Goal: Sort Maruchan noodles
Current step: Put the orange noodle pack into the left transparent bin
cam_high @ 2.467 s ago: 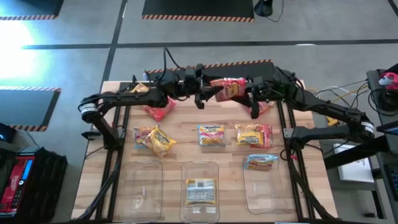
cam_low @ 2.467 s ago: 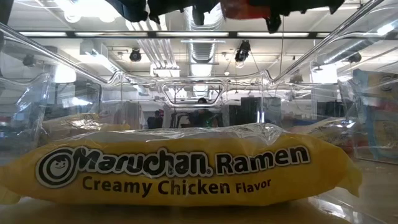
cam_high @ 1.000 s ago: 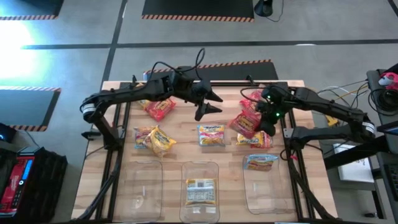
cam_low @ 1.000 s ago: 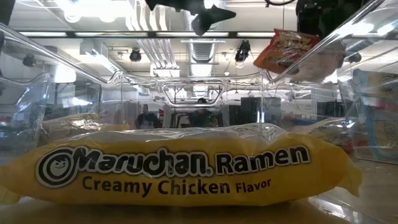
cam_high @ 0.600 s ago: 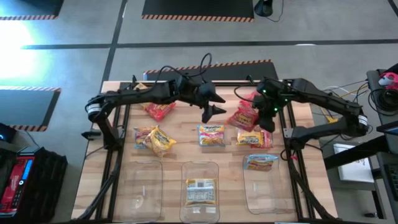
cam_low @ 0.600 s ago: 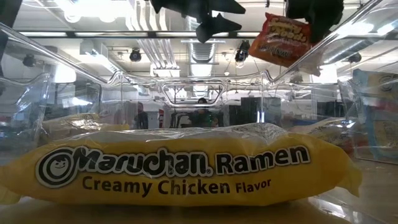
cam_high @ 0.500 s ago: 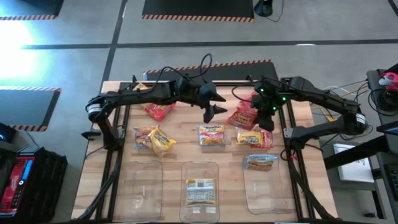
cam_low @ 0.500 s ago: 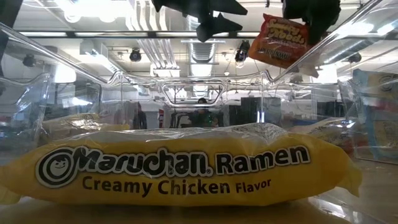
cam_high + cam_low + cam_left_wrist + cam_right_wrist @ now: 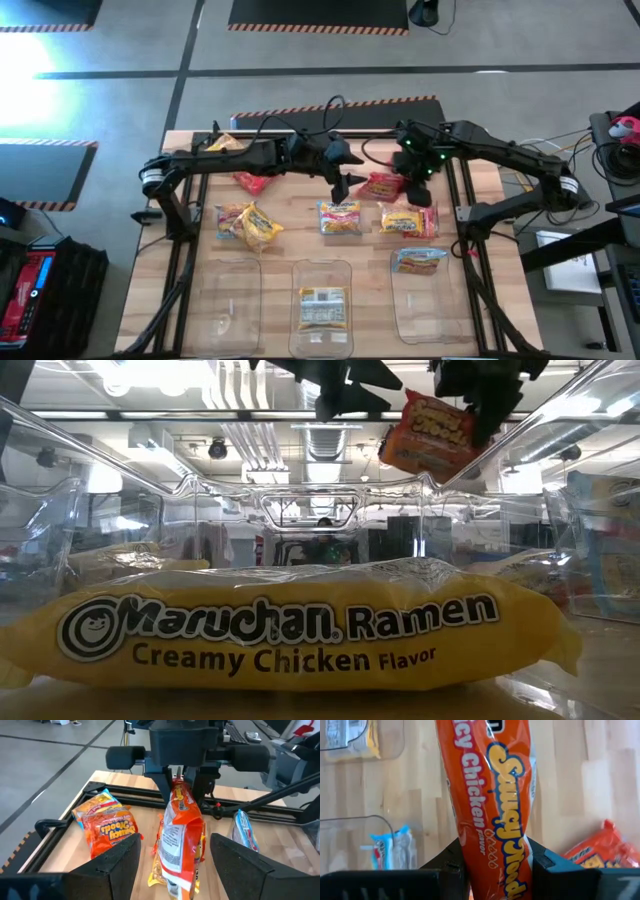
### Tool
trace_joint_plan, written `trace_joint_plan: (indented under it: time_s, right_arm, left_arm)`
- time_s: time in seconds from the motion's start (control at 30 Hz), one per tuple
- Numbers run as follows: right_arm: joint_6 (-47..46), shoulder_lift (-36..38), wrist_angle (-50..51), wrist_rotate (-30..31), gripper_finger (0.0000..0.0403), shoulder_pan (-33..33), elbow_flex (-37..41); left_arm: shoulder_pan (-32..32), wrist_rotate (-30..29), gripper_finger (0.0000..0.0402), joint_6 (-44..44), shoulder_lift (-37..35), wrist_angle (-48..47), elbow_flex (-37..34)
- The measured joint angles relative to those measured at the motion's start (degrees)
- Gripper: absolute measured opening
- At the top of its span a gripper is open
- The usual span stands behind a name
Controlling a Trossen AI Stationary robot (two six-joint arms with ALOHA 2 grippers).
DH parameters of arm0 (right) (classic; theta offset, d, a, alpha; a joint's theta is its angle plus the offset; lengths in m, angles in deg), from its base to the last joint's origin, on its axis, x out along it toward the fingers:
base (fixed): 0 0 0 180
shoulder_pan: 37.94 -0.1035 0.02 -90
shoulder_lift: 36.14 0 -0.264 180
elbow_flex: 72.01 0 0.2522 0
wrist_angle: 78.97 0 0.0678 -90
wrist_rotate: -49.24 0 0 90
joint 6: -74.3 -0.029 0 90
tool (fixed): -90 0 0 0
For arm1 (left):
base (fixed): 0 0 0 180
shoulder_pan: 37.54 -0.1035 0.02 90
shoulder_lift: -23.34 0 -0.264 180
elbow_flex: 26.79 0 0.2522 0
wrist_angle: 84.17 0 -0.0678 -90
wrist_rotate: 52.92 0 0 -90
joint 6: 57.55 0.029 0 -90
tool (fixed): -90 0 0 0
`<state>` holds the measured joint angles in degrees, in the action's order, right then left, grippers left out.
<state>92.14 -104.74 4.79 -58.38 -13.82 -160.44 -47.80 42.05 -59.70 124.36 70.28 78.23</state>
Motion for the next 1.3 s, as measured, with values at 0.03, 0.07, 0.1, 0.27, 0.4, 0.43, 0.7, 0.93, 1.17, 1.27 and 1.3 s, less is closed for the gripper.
trace_joint_plan:
  time_s: [0.03, 0.07, 0.1, 0.27, 0.4, 0.43, 0.7, 0.93, 1.17, 1.27, 1.3]
  right_arm:
    - [0.6, -0.1, -0.6, 0.2, 0.0100, 0.0, 0.0]
    - [1.2, -0.1, -1.0, 0.4, 0.0100, 0.0, 0.0]
    - [1.4, -0.1, -1.4, 1.0, 0.0100, 0.0, 0.0]
    - [3.1, -0.1, -4.4, 2.8, 0.0100, 0.0, -0.9]
    - [4.3, -0.2, -7.2, 2.8, 0.0100, 0.0, -2.5]
    - [4.4, -0.4, -7.6, 2.8, 0.0100, 0.0, -2.9]
    - [5.5, -1.9, -9.3, 2.7, 0.0100, -0.4, -4.9]
    - [6.3, -3.3, -9.5, 2.7, 0.0100, -1.7, -4.9]
    - [6.3, -3.7, -11.4, 2.8, 0.0100, -3.6, -4.9]
    - [6.3, -3.6, -12.5, 2.8, 0.0100, -4.1, -4.9]
    - [6.3, -3.5, -12.6, 2.8, 0.0100, -4.1, -4.9]
  left_arm:
    - [0.0, 0.0, 0.0224, 0.0, 0.0, 0.0, 0.0]
    - [0.0, 0.0, 0.0224, 0.0, 0.0, 0.0, 0.0]
    - [0.0, 0.0, 0.0224, 0.0, 0.0, 0.0, 0.0]
    - [0.0, 0.0, 0.0224, 0.0, 0.1, 0.3, 0.0]
    - [0.0, 0.0, 0.0224, -0.7, 0.6, 0.7, 0.0]
    - [0.0, 0.0, 0.0224, -0.7, 0.8, 1.0, 0.0]
    - [-0.1, 0.1, 0.0224, -0.4, 1.5, 3.3, 0.0]
    - [-0.1, 0.1, 0.0224, -0.4, 1.5, 3.2, 0.0]
    - [-0.1, 0.3, 0.0199, -1.1, 1.9, 3.2, 0.0]
    - [-0.1, 0.7, 0.0179, -2.0, 2.5, 3.3, 0.0]
    - [-0.1, 1.3, 0.0173, -2.6, 2.6, 3.2, 0.0]
